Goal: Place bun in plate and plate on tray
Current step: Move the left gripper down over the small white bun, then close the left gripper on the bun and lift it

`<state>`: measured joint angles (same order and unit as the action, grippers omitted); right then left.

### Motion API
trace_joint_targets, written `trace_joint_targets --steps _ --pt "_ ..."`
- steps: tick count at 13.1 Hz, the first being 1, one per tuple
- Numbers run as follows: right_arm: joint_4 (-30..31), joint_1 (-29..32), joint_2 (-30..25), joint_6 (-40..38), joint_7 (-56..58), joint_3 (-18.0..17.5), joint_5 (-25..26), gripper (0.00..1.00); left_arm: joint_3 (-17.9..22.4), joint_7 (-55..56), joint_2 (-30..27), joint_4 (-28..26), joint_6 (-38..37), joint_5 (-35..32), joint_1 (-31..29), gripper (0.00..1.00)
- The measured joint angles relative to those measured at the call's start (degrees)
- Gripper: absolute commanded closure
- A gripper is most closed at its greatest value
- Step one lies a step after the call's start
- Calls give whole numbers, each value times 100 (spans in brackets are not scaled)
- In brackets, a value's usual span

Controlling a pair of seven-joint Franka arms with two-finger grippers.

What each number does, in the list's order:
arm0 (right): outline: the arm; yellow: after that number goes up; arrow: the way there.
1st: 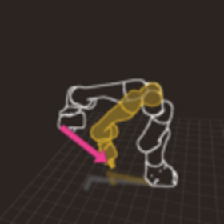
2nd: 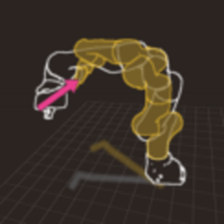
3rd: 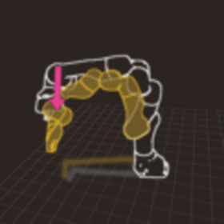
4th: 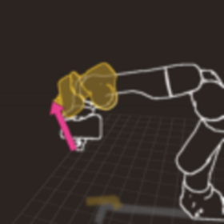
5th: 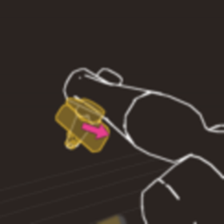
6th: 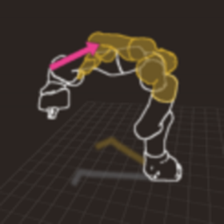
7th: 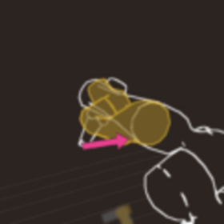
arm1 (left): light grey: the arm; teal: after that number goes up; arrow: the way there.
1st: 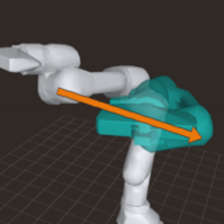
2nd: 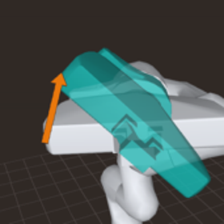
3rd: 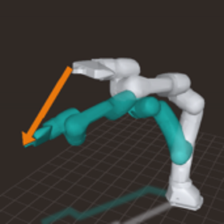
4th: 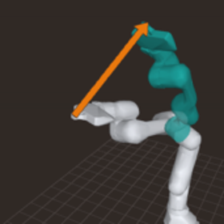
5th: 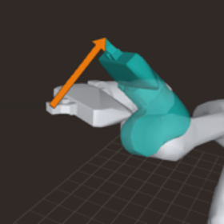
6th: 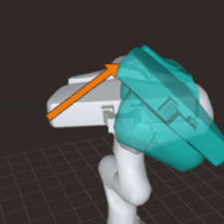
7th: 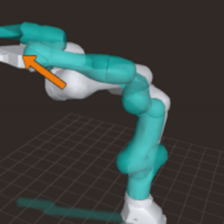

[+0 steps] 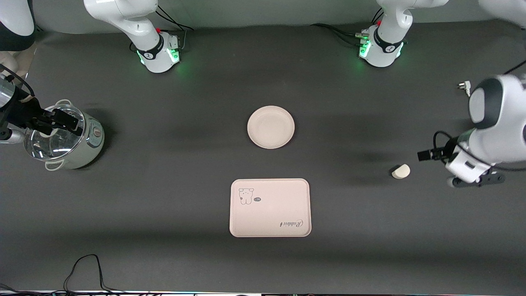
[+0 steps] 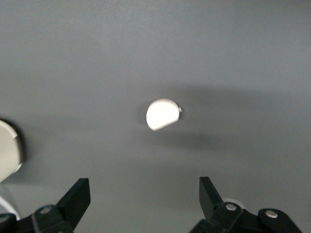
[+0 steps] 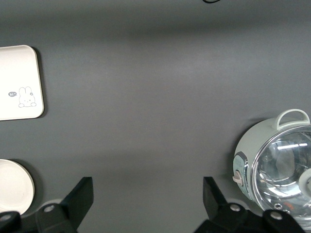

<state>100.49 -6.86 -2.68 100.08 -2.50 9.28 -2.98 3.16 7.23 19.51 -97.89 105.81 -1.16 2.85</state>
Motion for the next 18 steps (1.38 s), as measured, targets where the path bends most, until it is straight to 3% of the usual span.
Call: trace_joint_targets --steps 6,13,14,16,17,18 --pt "10 -24 80 -30 0 -32 0 0 -26 -1 1299 -263 1575 28 -13 0" --pt "10 -25 161 -34 0 -33 0 0 -46 0 1526 -648 2076 470 17 0" --pt "10 -25 168 -34 0 -34 0 0 -46 0 1528 -747 2220 471 17 5" --pt "11 -36 188 -35 1 -42 0 0 -43 -1 1529 -885 2381 474 17 63" --pt "11 -62 198 -35 1 -45 0 0 -44 -1 1529 -908 2402 474 17 82" --pt "11 -92 204 -35 1 -46 0 0 -43 -1 1529 -915 2413 475 17 86"
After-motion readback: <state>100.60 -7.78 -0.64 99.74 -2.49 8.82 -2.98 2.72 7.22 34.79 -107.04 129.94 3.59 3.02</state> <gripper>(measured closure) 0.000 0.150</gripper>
